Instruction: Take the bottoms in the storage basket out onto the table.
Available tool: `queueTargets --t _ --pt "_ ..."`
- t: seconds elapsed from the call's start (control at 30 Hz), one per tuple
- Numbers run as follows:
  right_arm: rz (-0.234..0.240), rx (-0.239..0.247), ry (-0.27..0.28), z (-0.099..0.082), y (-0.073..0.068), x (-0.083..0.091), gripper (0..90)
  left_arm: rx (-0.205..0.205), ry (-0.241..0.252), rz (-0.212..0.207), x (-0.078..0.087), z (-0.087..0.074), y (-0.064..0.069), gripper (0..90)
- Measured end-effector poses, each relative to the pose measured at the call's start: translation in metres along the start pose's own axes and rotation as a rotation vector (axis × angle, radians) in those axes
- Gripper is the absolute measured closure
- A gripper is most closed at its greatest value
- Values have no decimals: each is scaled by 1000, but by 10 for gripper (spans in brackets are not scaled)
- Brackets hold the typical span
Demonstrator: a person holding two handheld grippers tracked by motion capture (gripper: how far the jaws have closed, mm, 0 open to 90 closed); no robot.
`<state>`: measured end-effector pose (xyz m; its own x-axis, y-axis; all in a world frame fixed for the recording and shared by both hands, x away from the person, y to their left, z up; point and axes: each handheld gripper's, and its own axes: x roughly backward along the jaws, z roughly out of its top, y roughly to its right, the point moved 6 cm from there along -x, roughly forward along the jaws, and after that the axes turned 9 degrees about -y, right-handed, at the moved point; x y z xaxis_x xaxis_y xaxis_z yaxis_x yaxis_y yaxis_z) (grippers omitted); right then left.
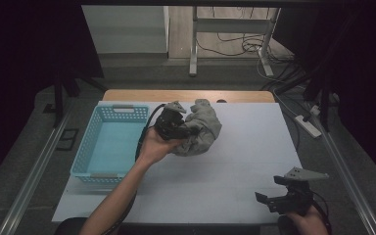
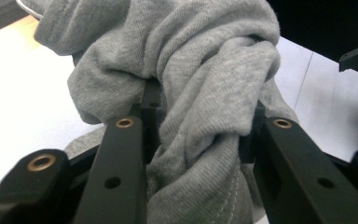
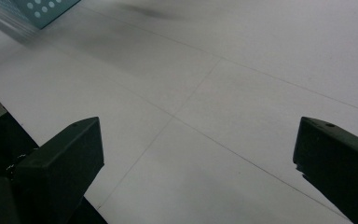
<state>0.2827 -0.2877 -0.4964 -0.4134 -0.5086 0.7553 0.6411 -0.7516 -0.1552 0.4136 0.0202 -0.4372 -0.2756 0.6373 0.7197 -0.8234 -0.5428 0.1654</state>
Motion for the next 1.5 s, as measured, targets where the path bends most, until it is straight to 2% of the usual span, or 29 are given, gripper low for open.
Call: queueTargets --t 0.2,0.63,0.9,1.03,1.17,1.23,1.4,1.5 --pt "-1 5 -1 0 0 0 19 -8 -18 -18 -15 1 4 643" --pt "-5 10 -1 0 -1 0 20 7 -53 -60 -49 -3 9 637" --pt "-6 13 -2 0 -1 0 20 11 -86 -67 -70 -13 6 632" --pt "-6 13 -1 0 -1 -1 19 28 -86 -91 -81 -18 4 626" --pt "-6 12 -2 0 -1 0 19 15 -93 -89 -89 -22 2 610" --pt "-6 12 -1 0 -1 0 20 16 -83 -105 -93 -24 1 601" --pt "-6 13 -2 0 -1 0 20 63 -86 -124 -98 -27 -3 581" --pt "-6 13 -1 0 -1 -1 20 65 -88 -116 -100 -28 -5 563"
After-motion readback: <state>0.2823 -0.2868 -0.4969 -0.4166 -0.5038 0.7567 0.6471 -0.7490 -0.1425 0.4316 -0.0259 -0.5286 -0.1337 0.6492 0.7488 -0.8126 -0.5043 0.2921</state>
